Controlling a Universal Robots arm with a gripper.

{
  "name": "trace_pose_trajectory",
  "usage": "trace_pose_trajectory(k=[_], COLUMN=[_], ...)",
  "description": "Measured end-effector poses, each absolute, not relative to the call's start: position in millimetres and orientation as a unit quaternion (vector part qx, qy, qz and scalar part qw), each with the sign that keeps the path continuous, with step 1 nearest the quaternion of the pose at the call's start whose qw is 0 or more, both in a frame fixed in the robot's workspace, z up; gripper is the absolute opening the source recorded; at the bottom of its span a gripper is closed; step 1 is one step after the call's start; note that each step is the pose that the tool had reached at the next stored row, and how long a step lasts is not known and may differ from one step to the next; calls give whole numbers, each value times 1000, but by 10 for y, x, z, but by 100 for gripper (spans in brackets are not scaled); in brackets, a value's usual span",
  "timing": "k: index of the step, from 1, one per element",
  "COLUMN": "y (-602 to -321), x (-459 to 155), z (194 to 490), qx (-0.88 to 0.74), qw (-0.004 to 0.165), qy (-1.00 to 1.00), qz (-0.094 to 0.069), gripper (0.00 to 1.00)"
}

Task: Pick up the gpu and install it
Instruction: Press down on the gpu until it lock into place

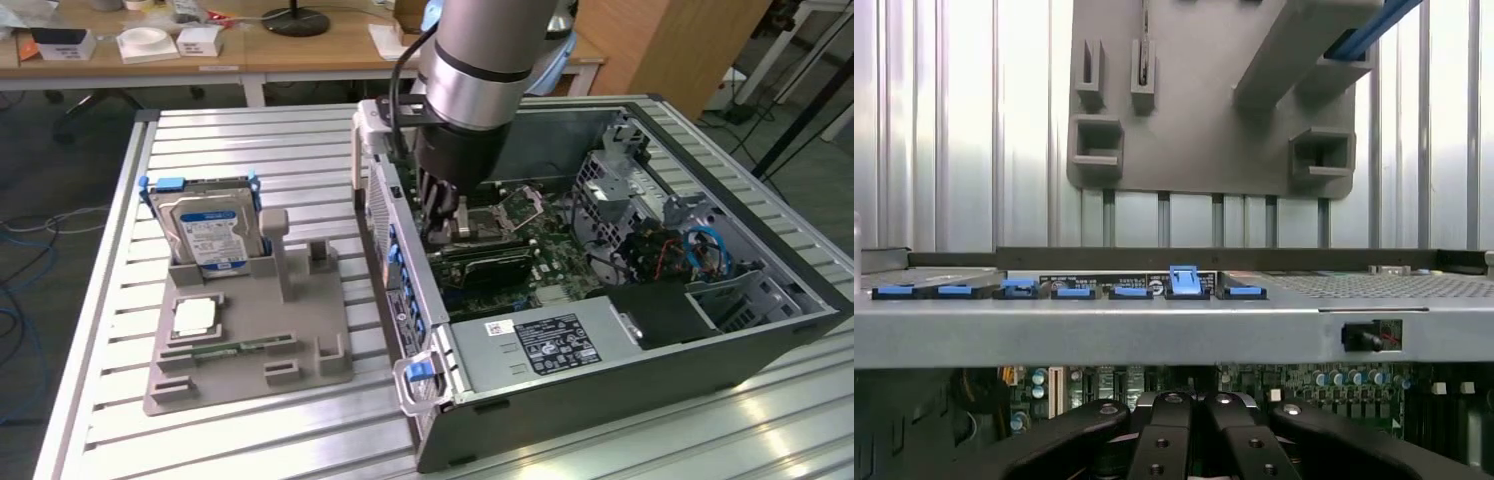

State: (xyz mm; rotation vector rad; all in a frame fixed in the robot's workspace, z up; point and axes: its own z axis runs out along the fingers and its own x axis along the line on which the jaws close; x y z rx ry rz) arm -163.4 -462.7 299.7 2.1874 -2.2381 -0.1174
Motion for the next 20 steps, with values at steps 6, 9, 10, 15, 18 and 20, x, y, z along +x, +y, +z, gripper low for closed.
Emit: trace_pose_trajectory(k=[6,9,10,15,18,20], y=[-4627,-4628,-4627,-4628,-4628,-4627], x=[-1655,-1658,-1658,-1659,-1659,-1659], z=[2998,2996,2993,2970,2961,2966], qx=[698,698,698,698,698,698], qw=[11,11,11,12,11,10], qy=[-715,-715,-715,-715,-715,-715], qz=[-43,-43,-43,-43,-44,-44], gripper=[11,11,11,11,11,11])
